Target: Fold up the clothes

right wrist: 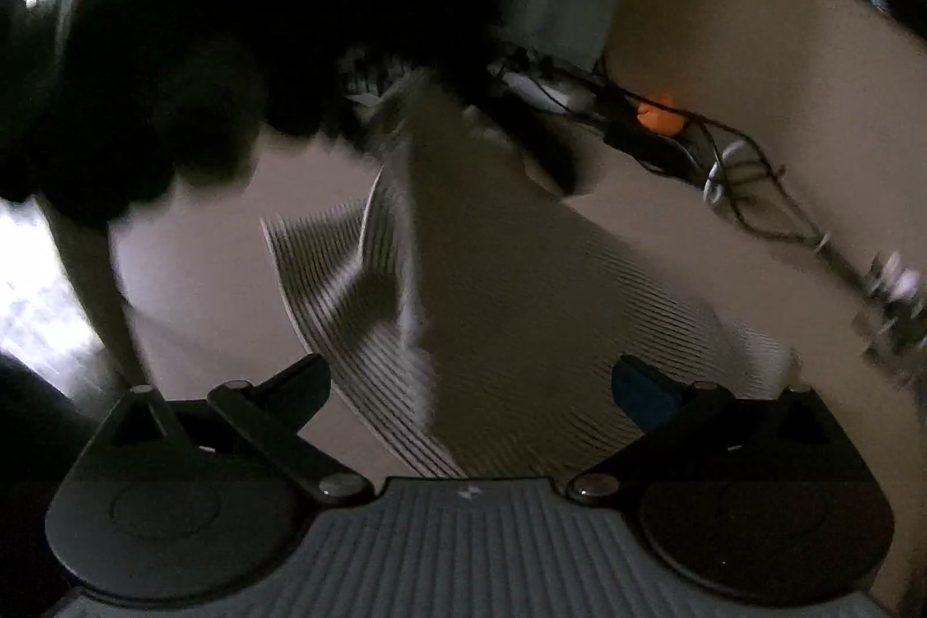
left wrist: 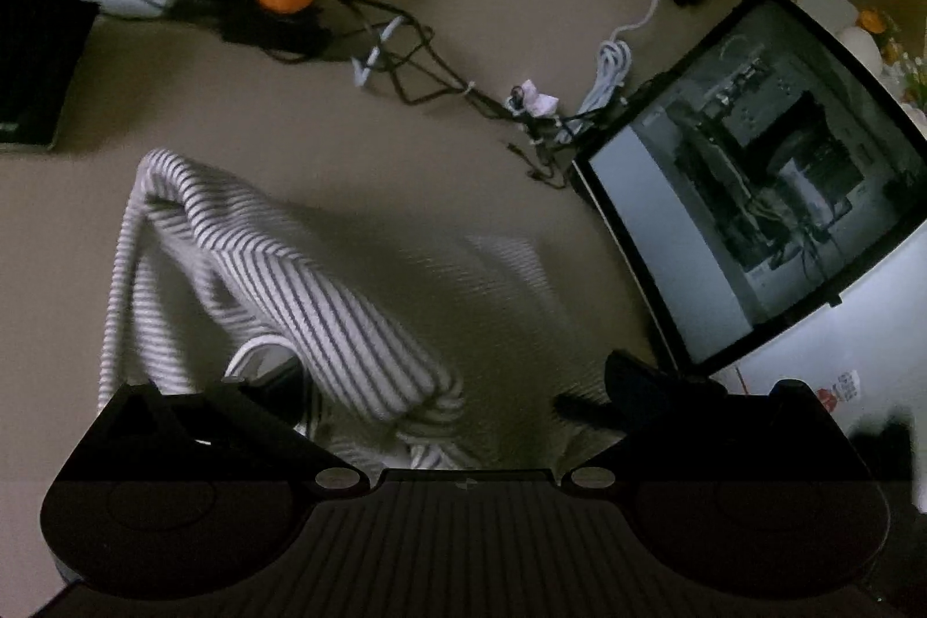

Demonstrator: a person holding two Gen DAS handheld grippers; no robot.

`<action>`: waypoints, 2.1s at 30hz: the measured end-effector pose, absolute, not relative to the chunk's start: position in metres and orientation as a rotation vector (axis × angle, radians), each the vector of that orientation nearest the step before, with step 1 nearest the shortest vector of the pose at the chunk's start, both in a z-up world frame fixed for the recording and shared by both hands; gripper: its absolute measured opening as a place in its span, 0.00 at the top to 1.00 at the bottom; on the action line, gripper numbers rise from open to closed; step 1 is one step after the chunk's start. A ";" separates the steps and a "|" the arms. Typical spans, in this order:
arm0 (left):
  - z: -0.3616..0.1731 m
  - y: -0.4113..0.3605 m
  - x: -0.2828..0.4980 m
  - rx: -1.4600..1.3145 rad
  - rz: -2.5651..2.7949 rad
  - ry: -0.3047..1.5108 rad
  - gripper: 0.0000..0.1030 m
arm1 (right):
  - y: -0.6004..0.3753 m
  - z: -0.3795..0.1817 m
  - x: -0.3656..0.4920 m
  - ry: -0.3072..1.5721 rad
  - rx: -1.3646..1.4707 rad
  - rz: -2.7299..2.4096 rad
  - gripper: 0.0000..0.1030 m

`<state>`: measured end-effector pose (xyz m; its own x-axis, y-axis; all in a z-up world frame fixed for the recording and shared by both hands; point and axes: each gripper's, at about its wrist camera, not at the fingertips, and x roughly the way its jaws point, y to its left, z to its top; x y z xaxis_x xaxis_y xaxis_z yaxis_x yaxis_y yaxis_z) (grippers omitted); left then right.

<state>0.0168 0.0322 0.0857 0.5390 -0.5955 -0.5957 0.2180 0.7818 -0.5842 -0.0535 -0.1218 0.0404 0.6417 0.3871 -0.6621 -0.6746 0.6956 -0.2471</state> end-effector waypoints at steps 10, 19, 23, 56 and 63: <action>0.064 0.061 0.002 -0.556 -0.562 0.861 0.00 | -0.117 0.040 0.011 0.545 -0.647 0.368 0.00; 0.050 0.035 0.018 -0.364 -0.470 0.924 0.00 | -0.140 0.076 0.100 0.705 -0.490 0.479 0.00; 0.033 0.036 0.047 -0.382 -0.349 1.007 0.00 | -0.138 0.096 0.131 0.487 -0.440 0.209 0.00; 0.021 0.038 0.071 -0.345 -0.362 1.001 0.00 | -0.171 0.085 0.170 0.458 -0.544 0.062 0.00; 0.021 0.035 0.072 -0.331 -0.356 1.000 0.00 | -0.185 0.121 0.158 0.572 -0.330 0.434 0.00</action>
